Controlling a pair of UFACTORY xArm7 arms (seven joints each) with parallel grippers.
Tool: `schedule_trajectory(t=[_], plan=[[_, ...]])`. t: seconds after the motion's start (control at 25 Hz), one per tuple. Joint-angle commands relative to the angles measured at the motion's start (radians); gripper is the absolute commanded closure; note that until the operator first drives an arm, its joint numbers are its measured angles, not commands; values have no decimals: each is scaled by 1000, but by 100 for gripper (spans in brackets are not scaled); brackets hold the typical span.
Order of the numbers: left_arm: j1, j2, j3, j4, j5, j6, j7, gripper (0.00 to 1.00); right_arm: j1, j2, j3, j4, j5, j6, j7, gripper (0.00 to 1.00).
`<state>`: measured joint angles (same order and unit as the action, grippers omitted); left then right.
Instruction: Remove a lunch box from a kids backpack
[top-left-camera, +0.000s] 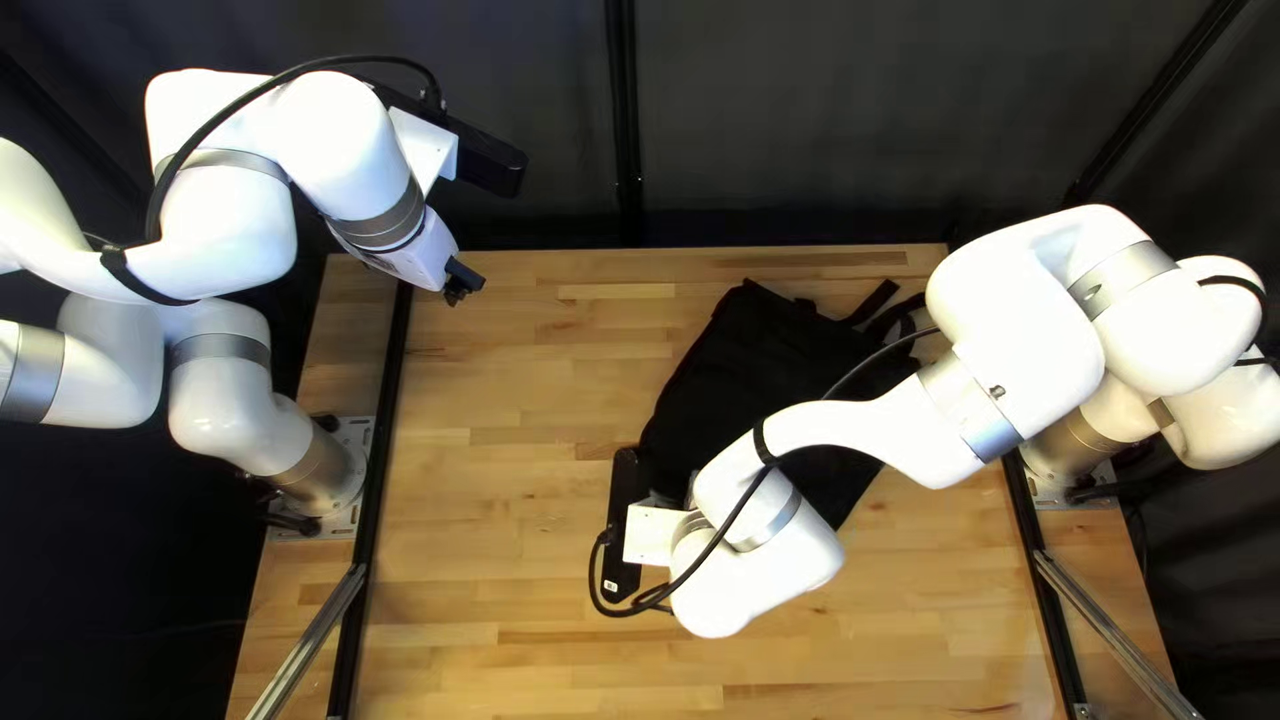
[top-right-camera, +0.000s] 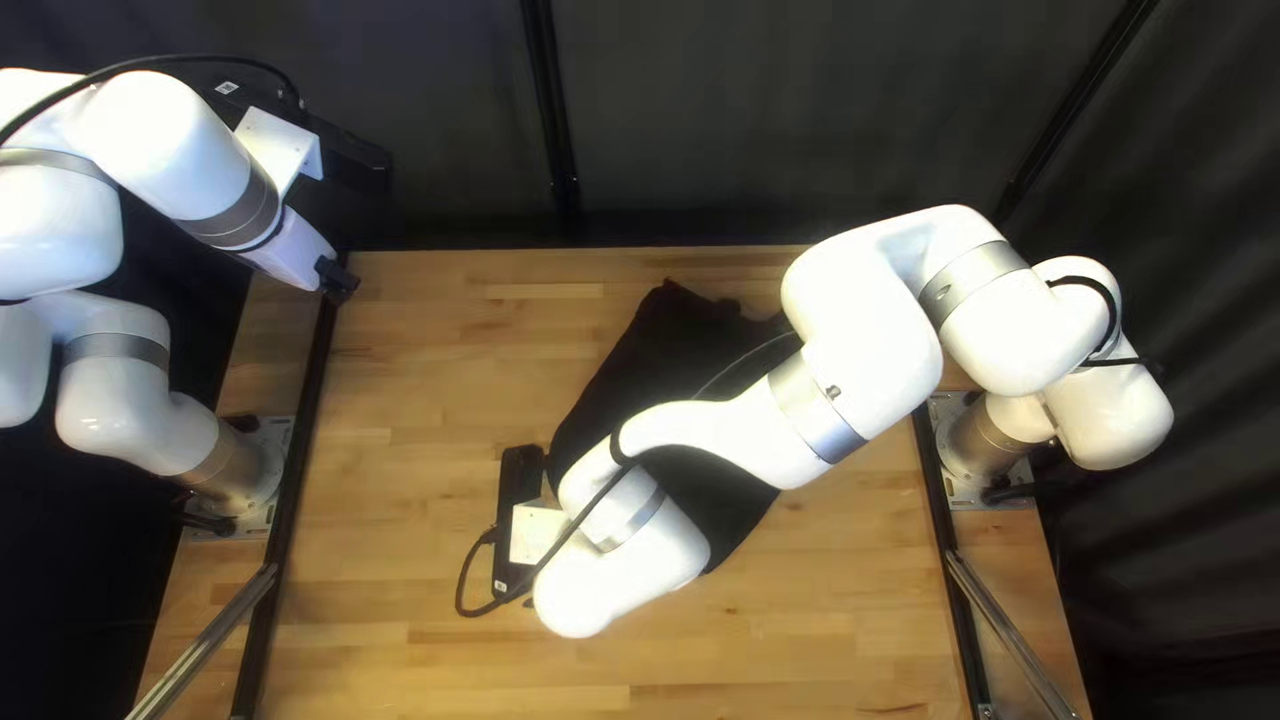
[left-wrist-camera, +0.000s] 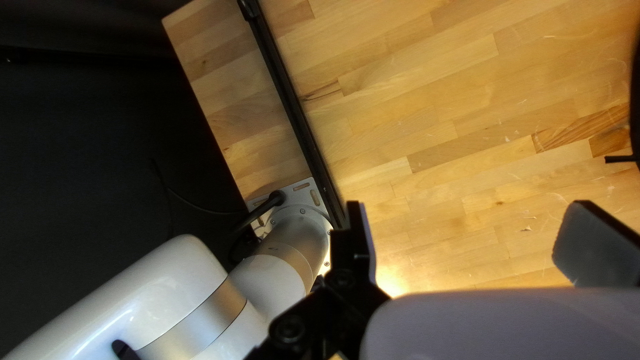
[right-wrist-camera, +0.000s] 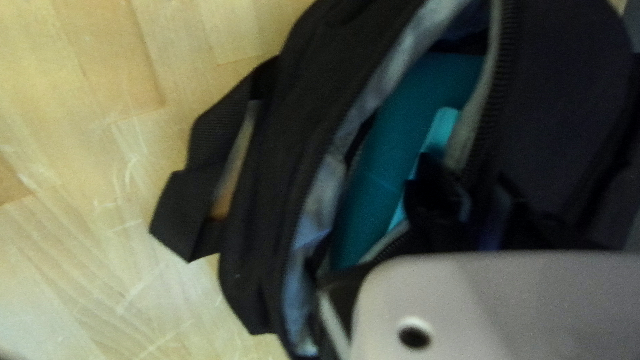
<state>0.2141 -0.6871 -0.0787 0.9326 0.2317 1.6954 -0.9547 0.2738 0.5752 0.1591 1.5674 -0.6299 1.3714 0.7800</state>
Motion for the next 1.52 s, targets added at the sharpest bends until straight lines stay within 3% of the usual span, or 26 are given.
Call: schedule_trajectory(t=[0.04, 0.36, 0.72, 1.08, 1.32, 1.4, 1.52], plan=[[0, 0, 0, 0, 0, 0, 0, 0, -10, -43, -4, -4, -3, 37, -42, 100], [0, 0, 0, 0, 0, 0, 0, 0, -54, -108, -9, -1, 7, 73, -172, 100], [0, 0, 0, 0, 0, 0, 0, 0, -195, -292, -30, -244, 40, -89, -395, 100], [0, 0, 0, 0, 0, 0, 0, 0, -281, -382, -65, -369, 71, -194, -528, 100], [4, -1, 10, -4, -17, -6, -9, 0, -291, -431, -65, -382, 96, -205, -561, 100], [-1, 38, -47, 160, 42, 106, 35, 0, -301, -440, -72, -398, 100, -226, -571, 100], [-11, 81, -116, 267, 107, 165, 88, 0, -320, -458, -83, -434, 110, -275, -587, 100]])
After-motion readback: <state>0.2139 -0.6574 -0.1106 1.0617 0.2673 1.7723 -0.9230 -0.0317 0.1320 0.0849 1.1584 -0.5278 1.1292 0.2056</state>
